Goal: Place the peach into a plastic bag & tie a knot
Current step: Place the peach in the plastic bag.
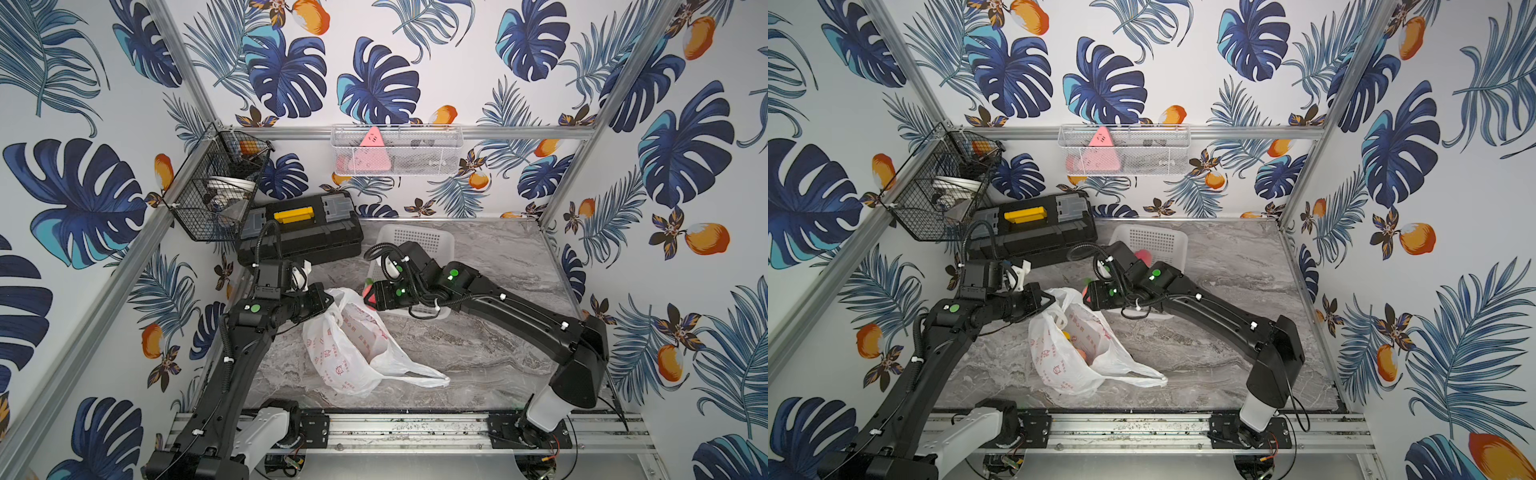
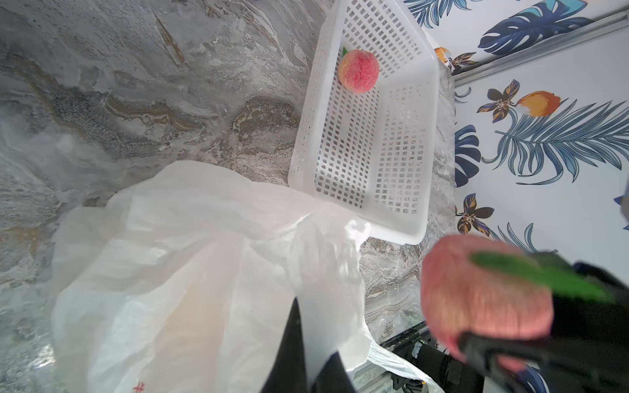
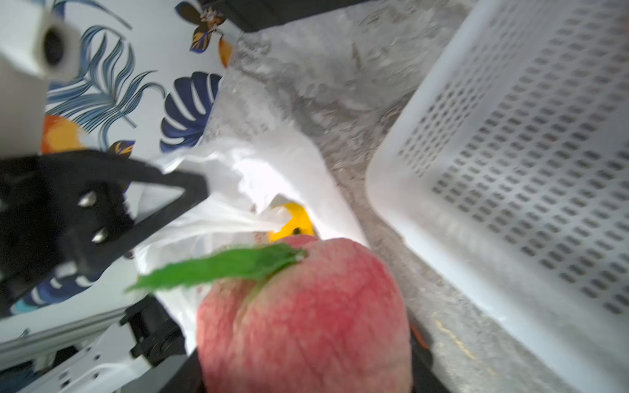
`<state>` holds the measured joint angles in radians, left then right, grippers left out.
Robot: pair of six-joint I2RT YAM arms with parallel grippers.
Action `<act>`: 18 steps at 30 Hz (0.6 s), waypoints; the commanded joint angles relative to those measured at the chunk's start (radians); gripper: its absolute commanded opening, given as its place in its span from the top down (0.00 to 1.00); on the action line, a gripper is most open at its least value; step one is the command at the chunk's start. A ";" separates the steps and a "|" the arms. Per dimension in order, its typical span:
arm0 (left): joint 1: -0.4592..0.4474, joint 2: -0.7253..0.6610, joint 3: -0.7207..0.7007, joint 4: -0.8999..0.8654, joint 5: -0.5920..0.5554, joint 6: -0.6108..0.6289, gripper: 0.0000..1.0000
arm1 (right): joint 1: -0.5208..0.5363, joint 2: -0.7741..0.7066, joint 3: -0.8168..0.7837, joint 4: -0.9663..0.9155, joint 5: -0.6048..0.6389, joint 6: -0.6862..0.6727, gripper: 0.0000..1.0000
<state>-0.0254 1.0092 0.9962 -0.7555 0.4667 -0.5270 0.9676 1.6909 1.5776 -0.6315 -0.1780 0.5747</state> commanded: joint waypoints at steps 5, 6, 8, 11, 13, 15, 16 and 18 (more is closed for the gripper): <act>-0.004 -0.007 0.014 0.005 0.012 -0.003 1.00 | 0.086 0.123 -0.065 0.054 -0.094 0.099 0.35; -0.005 -0.009 0.012 0.003 0.012 -0.003 1.00 | 0.088 0.148 -0.053 0.033 -0.086 0.092 0.29; -0.005 -0.015 0.009 0.003 0.012 -0.004 1.00 | 0.090 0.166 -0.031 0.001 -0.067 0.074 0.19; -0.007 -0.018 0.004 0.004 0.009 -0.002 1.00 | 0.089 0.151 -0.014 -0.029 -0.033 0.046 0.06; -0.007 -0.021 -0.002 0.011 0.009 -0.005 1.00 | 0.087 0.134 0.007 -0.059 -0.005 0.023 0.02; -0.007 -0.020 -0.007 0.016 0.009 -0.007 1.00 | 0.071 0.117 0.040 -0.100 0.019 0.001 0.02; -0.007 -0.020 -0.007 0.017 0.008 -0.008 1.00 | 0.054 0.105 0.055 -0.121 0.035 -0.009 0.03; -0.007 -0.021 -0.008 0.019 0.003 -0.008 1.00 | 0.000 0.082 0.072 -0.138 0.072 -0.029 0.05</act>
<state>-0.0315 0.9920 0.9894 -0.7555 0.4732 -0.5274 1.0119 1.8023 1.6241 -0.7048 -0.1894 0.5816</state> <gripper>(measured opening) 0.059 0.961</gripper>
